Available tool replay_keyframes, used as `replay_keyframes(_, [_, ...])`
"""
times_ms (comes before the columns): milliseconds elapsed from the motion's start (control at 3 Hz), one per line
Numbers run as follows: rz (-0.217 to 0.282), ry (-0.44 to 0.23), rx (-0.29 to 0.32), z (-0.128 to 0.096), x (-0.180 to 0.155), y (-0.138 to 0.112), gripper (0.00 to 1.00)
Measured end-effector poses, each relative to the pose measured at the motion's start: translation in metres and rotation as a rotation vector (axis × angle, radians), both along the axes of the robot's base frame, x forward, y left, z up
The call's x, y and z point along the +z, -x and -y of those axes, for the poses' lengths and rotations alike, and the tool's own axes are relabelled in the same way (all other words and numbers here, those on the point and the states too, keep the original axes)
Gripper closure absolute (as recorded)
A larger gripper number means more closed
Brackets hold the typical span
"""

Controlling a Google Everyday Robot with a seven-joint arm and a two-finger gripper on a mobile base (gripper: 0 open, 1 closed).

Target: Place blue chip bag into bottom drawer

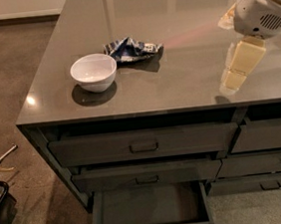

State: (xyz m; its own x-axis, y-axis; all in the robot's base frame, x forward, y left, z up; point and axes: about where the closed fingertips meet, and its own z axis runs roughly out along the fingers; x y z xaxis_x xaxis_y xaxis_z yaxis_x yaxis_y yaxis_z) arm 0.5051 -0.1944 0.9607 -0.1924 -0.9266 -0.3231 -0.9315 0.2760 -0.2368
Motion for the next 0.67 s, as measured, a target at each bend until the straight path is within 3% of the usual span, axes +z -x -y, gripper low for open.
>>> replay_keyframes(333, [0.004, -0.008, -0.05, 0.008, -0.007, -0.002, 0.0])
replay_keyframes(667, [0.065, -0.022, -0.016, -0.001, -0.011, -0.042, 0.0])
